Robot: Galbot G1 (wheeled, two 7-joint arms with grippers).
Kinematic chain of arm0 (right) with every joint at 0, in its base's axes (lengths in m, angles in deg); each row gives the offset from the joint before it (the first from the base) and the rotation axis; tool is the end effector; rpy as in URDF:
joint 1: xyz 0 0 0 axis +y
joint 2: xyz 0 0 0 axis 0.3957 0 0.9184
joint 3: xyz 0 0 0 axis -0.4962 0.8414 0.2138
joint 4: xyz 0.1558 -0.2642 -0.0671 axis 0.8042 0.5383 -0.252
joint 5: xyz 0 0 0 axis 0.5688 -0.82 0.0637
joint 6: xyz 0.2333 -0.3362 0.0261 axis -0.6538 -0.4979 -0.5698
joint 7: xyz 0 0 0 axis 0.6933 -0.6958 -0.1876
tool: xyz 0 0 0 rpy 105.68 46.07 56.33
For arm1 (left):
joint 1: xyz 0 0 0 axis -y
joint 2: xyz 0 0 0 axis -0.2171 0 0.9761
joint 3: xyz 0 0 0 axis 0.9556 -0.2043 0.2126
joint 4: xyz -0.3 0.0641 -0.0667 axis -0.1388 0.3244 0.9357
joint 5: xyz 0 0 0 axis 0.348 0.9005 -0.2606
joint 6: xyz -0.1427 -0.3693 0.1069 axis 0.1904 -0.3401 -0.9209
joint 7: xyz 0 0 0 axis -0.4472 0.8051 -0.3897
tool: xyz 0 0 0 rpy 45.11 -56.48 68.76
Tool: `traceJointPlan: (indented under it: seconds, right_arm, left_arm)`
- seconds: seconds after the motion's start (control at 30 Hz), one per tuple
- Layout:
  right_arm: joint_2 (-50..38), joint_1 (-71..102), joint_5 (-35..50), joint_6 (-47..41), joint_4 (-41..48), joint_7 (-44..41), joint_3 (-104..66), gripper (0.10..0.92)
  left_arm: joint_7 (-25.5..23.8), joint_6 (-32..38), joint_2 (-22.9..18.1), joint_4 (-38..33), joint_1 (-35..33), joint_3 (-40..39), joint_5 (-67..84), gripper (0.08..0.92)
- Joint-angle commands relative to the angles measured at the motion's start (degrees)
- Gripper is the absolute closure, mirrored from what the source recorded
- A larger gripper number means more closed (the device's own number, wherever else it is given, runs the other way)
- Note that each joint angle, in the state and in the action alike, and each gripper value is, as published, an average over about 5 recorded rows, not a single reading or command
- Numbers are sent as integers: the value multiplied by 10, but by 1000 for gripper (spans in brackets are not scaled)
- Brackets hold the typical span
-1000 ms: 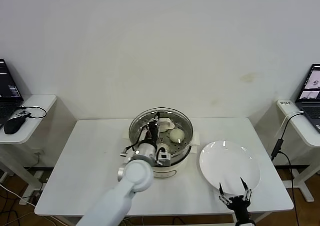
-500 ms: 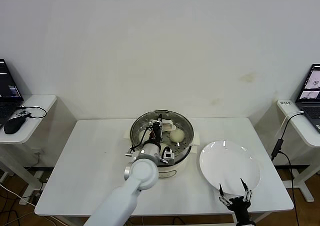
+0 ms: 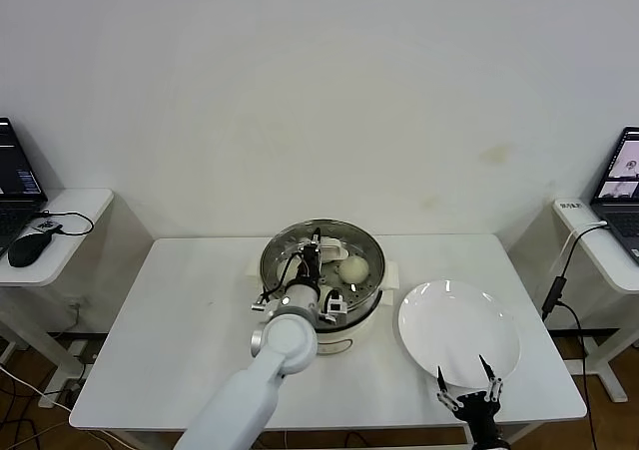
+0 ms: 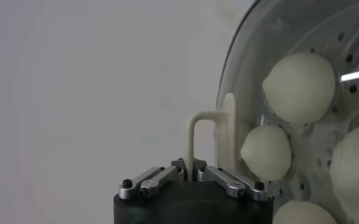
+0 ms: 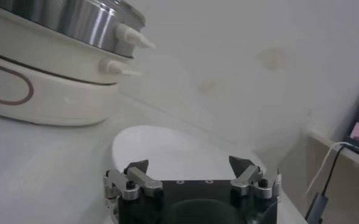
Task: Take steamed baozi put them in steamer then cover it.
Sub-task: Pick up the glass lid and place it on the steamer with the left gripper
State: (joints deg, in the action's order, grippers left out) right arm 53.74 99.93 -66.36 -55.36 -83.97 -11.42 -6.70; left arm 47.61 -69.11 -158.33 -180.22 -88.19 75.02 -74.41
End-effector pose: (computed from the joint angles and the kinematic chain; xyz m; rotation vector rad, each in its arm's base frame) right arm 0.2021 -0.0963 -0.4119 0.0369 -2.9380 0.6408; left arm 0.4032 -0.1796 -0.2164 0.2575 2.2104 2.1576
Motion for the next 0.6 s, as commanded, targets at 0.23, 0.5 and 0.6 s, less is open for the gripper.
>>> traceJointPlan:
  seconds: [0.23,0.5,0.6]
  right_arm:
    - [-2,1,-1,2,0,-2,2,203]
    - [-2,1,-2,2,0,-2,4,203]
    - [-2,2,-3,2,1,-2,5,202]
  left_arm:
    - [5,10,-9,-6,-10,13,-8,853]
    - [9,9,11,-85,-44,17,2,678]
    - [16,13,23,-115,-73,18,7,592]
